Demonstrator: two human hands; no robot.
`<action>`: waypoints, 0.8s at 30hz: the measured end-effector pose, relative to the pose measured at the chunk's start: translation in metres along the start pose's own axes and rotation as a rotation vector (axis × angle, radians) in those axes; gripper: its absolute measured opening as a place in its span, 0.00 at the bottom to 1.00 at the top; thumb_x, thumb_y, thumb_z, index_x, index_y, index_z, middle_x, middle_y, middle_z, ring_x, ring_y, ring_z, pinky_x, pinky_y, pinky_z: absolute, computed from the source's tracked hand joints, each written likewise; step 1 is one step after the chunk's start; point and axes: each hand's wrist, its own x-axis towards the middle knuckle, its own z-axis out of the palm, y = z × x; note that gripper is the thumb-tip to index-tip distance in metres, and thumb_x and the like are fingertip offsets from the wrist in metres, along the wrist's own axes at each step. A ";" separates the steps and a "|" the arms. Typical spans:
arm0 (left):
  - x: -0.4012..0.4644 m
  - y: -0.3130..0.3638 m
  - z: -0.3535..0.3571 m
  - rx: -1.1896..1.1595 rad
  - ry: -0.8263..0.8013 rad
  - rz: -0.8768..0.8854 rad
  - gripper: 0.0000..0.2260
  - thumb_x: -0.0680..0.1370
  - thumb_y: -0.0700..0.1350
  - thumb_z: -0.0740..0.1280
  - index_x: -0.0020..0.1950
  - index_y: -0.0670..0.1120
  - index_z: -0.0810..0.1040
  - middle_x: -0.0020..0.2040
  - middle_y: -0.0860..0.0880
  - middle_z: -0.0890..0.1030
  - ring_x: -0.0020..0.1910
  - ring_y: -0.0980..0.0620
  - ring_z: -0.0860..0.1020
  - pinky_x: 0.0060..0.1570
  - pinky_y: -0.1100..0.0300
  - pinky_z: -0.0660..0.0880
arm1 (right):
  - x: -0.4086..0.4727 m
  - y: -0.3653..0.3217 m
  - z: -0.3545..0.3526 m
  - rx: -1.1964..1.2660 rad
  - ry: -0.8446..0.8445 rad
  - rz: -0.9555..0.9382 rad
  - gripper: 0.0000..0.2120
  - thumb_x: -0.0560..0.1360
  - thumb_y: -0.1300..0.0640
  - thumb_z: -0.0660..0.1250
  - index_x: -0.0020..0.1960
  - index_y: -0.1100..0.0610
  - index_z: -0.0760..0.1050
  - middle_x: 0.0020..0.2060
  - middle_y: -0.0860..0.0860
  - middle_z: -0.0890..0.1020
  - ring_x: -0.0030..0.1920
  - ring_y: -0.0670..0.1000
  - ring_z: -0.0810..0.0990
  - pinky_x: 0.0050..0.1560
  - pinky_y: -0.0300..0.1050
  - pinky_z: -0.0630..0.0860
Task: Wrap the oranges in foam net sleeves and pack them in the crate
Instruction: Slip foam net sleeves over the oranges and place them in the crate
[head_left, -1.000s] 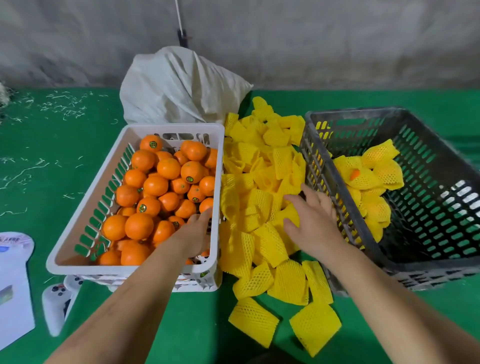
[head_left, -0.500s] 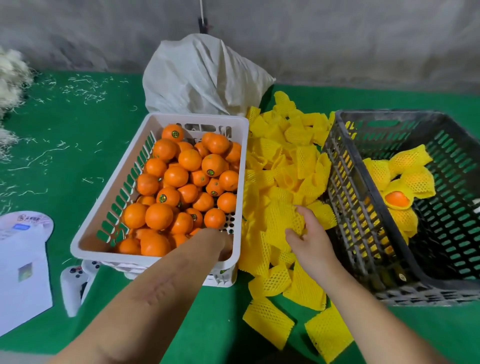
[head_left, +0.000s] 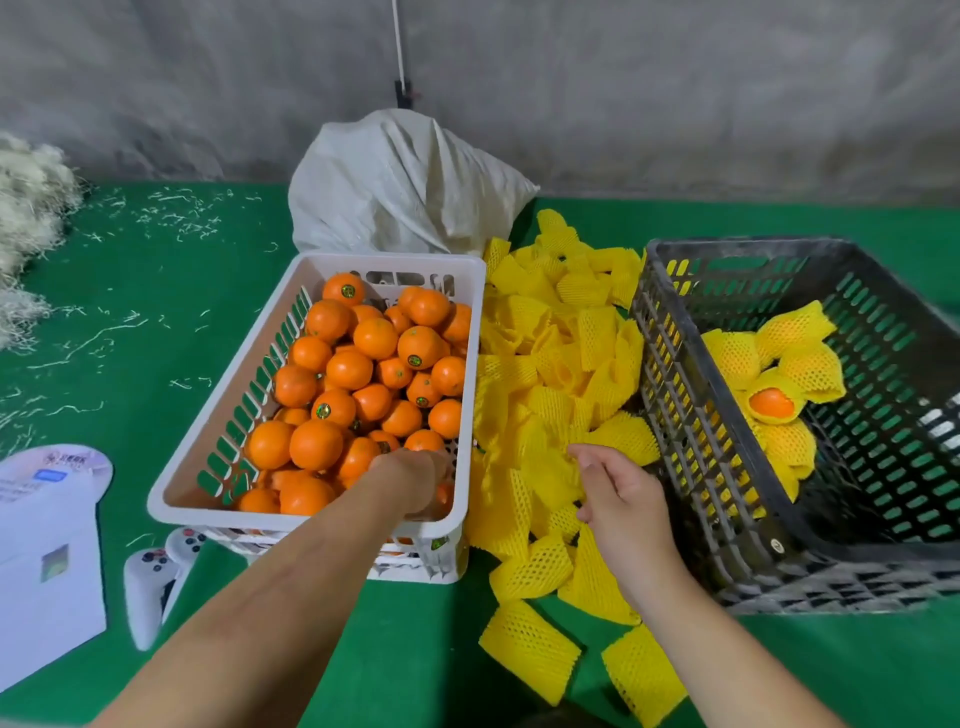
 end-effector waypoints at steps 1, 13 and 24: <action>-0.002 -0.004 -0.003 -0.036 0.049 0.054 0.24 0.82 0.47 0.70 0.78 0.50 0.69 0.68 0.45 0.78 0.64 0.42 0.79 0.56 0.51 0.79 | 0.002 0.000 -0.005 0.004 0.027 -0.002 0.08 0.83 0.60 0.64 0.55 0.49 0.80 0.40 0.51 0.82 0.35 0.43 0.79 0.33 0.33 0.74; -0.069 0.046 0.014 -1.372 0.378 0.655 0.20 0.69 0.64 0.78 0.60 0.68 0.81 0.59 0.61 0.83 0.54 0.59 0.83 0.46 0.64 0.80 | 0.024 -0.036 -0.007 -0.249 0.144 -0.169 0.07 0.78 0.53 0.72 0.52 0.53 0.77 0.45 0.47 0.73 0.40 0.48 0.74 0.42 0.42 0.71; -0.060 0.044 0.019 -1.257 0.260 0.785 0.30 0.63 0.72 0.79 0.61 0.61 0.85 0.79 0.68 0.60 0.74 0.75 0.62 0.65 0.62 0.74 | 0.029 -0.032 0.016 -0.391 0.106 -0.286 0.06 0.77 0.58 0.74 0.52 0.50 0.80 0.51 0.43 0.75 0.45 0.40 0.76 0.47 0.37 0.73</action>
